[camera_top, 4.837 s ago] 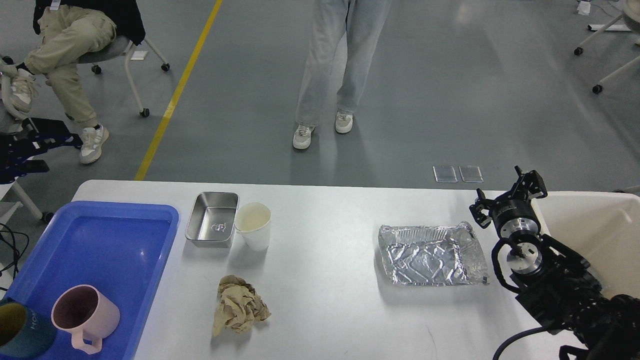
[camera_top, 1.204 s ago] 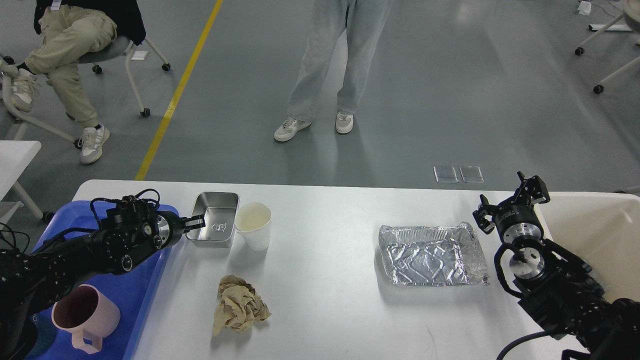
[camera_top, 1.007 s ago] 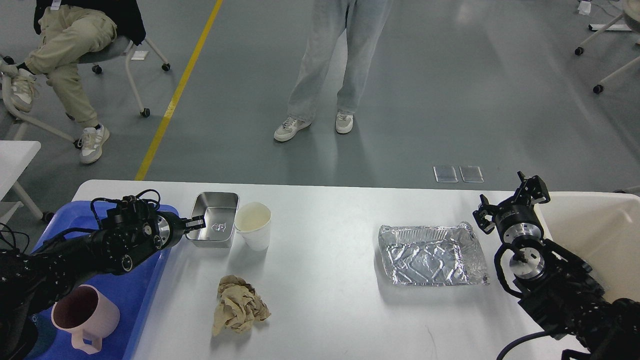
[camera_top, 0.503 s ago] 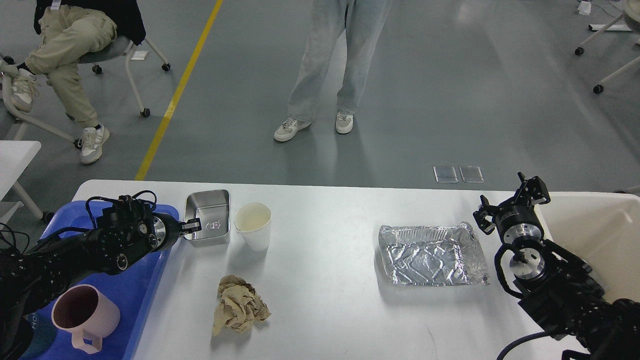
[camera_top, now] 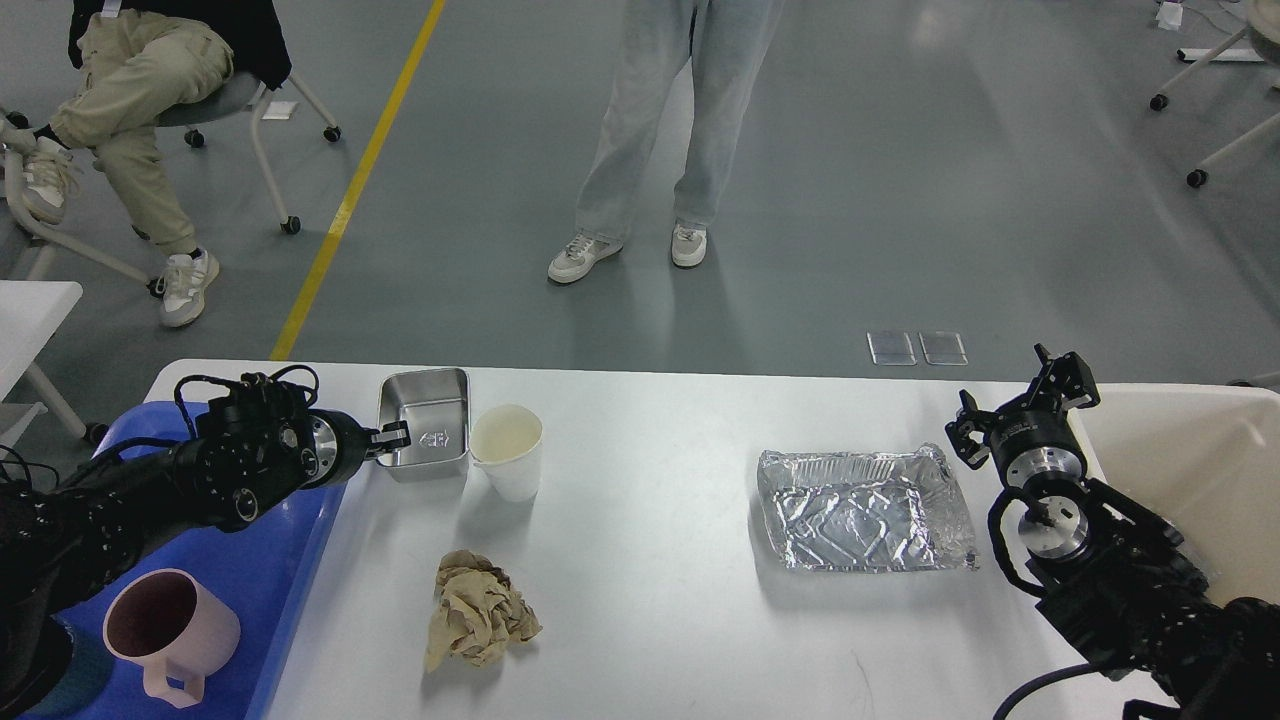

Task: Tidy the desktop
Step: 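Grasp the steel tray edge with the left gripper and lift, then carry the steel tray over the blue bin and lower it, then release the steel tray in the bin and raise the left gripper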

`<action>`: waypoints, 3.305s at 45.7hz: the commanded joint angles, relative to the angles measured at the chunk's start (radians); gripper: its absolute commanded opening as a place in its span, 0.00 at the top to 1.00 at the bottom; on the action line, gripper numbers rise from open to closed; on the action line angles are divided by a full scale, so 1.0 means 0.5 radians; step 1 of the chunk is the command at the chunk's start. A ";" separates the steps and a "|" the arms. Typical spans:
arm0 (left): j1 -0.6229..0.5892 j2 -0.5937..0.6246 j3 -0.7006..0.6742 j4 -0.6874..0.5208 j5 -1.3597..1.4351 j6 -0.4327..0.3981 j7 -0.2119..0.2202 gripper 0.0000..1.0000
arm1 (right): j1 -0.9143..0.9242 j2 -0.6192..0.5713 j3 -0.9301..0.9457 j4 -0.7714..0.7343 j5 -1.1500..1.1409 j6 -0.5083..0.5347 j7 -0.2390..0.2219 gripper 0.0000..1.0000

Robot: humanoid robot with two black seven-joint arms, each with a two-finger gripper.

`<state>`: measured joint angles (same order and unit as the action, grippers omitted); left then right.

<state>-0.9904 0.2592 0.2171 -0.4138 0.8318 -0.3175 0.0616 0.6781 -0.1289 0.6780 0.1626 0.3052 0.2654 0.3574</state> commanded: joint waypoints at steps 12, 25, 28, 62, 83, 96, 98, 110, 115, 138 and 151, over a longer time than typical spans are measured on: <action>-0.240 0.178 -0.137 -0.050 -0.028 -0.411 -0.019 1.00 | 0.009 0.000 0.003 0.000 0.000 0.000 0.000 0.00; -0.421 0.294 -0.244 -0.089 -0.028 -0.672 -0.019 1.00 | 0.003 0.000 0.003 0.000 0.000 0.000 0.000 0.00; -0.452 0.362 -0.250 -0.184 -0.028 -0.678 -0.019 1.00 | 0.003 0.000 0.003 0.000 0.000 0.003 0.000 0.00; -0.391 1.077 -0.250 -0.725 -0.004 -0.654 -0.022 1.00 | 0.003 0.003 0.003 0.003 0.000 0.006 0.000 0.00; 0.026 1.132 -0.256 -0.728 -0.007 -0.365 -0.120 1.00 | 0.000 0.000 0.003 0.000 0.000 0.009 0.000 0.00; 0.195 1.175 -0.253 -0.712 -0.019 -0.172 -0.194 1.00 | -0.009 0.000 0.003 -0.003 0.000 0.012 0.000 0.00; 0.226 1.181 -0.253 -0.703 -0.025 -0.117 -0.200 1.00 | -0.012 -0.003 0.000 -0.003 0.000 0.015 0.000 0.00; 0.342 1.172 -0.262 -0.697 -0.034 0.092 -0.243 1.00 | -0.025 -0.015 0.003 0.000 0.000 0.015 0.000 0.00; 0.379 1.160 -0.275 -0.691 -0.050 0.153 -0.243 1.00 | -0.025 -0.015 0.003 0.000 0.000 0.015 0.000 0.00; 0.465 0.957 -0.275 -0.528 -0.108 0.255 -0.237 0.99 | -0.028 -0.040 0.003 0.000 0.000 0.018 0.000 0.00; 0.465 0.942 -0.275 -0.507 -0.108 0.258 -0.237 0.96 | -0.028 -0.040 0.003 0.000 0.000 0.018 0.000 0.00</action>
<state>-0.7578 0.7315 0.0801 -0.6714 0.7776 -0.1890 -0.0567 0.6641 -0.1490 0.6796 0.1627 0.3052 0.2746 0.3574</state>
